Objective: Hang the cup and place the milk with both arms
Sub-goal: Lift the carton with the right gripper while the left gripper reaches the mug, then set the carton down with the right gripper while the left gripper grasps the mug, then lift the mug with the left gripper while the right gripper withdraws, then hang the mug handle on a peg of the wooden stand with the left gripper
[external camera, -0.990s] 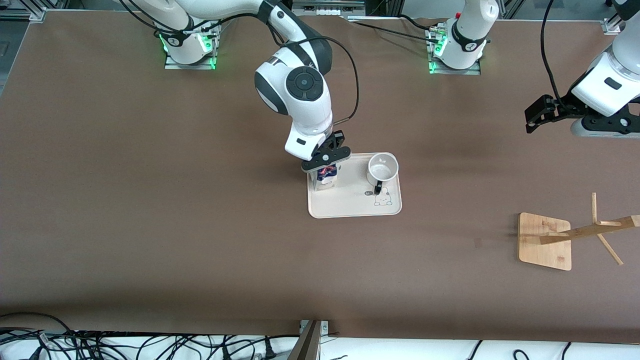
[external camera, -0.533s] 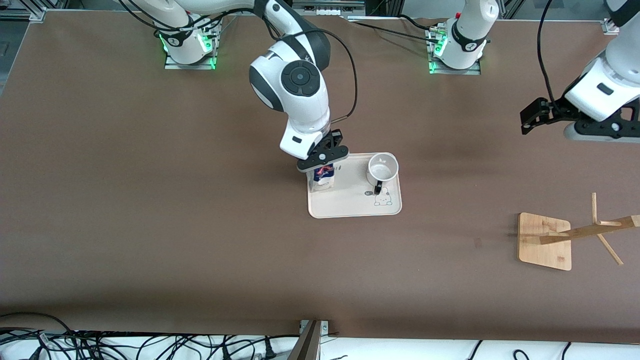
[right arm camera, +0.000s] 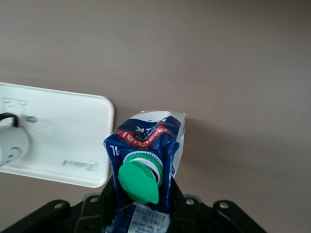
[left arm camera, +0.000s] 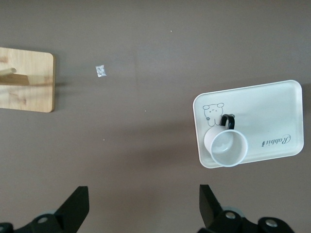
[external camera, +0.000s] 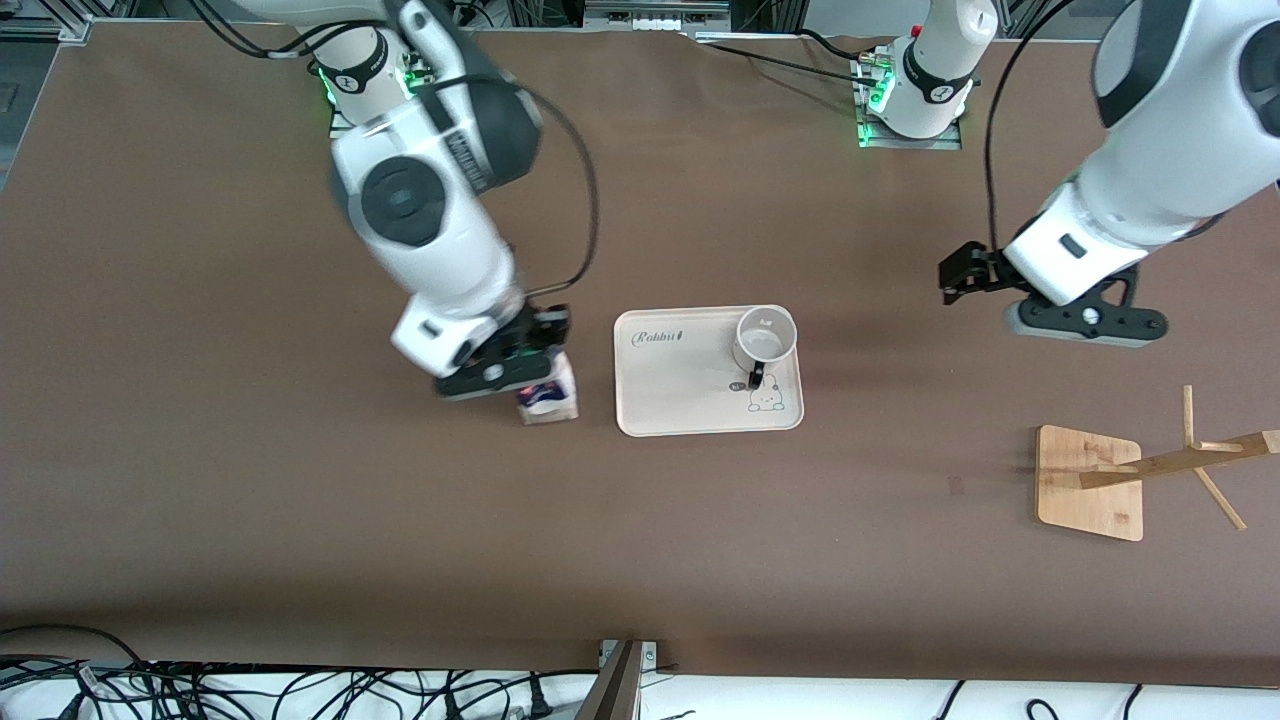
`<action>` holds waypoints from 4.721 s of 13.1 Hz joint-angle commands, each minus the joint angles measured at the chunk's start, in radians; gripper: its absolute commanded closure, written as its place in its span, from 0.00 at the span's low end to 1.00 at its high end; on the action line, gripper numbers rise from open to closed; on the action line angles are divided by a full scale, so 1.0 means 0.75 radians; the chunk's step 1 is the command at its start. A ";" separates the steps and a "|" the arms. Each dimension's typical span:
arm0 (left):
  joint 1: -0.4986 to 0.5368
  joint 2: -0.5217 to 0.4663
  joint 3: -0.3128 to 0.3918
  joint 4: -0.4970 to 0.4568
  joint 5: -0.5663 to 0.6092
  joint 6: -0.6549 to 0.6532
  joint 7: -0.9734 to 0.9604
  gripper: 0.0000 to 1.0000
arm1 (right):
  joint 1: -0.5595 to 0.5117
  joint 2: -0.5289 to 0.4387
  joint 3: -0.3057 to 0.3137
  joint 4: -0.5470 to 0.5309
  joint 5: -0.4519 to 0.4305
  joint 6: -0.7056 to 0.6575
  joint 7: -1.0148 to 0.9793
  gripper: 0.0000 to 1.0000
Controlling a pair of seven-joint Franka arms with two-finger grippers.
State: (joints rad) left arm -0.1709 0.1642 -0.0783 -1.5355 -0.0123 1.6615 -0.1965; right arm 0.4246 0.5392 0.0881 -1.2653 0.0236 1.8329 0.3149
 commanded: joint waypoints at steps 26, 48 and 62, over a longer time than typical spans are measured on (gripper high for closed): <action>-0.529 0.509 0.004 -0.354 0.162 0.734 -0.744 0.19 | -0.278 -0.359 -0.261 -0.774 0.052 0.317 -0.479 0.00; -0.041 0.315 0.021 0.171 0.190 0.393 -0.433 1.00 | -0.278 -0.641 -0.389 -0.352 0.007 -0.384 -0.727 0.00; 0.310 0.309 0.017 0.215 0.063 0.211 -0.108 1.00 | -0.265 -0.645 -0.375 -0.374 -0.007 -0.403 -0.598 0.00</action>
State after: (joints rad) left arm 0.0341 0.3889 -0.0565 -1.4089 0.0505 1.8565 -0.3307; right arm 0.2257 0.0592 -0.1931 -1.5431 0.0307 1.5483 -0.1510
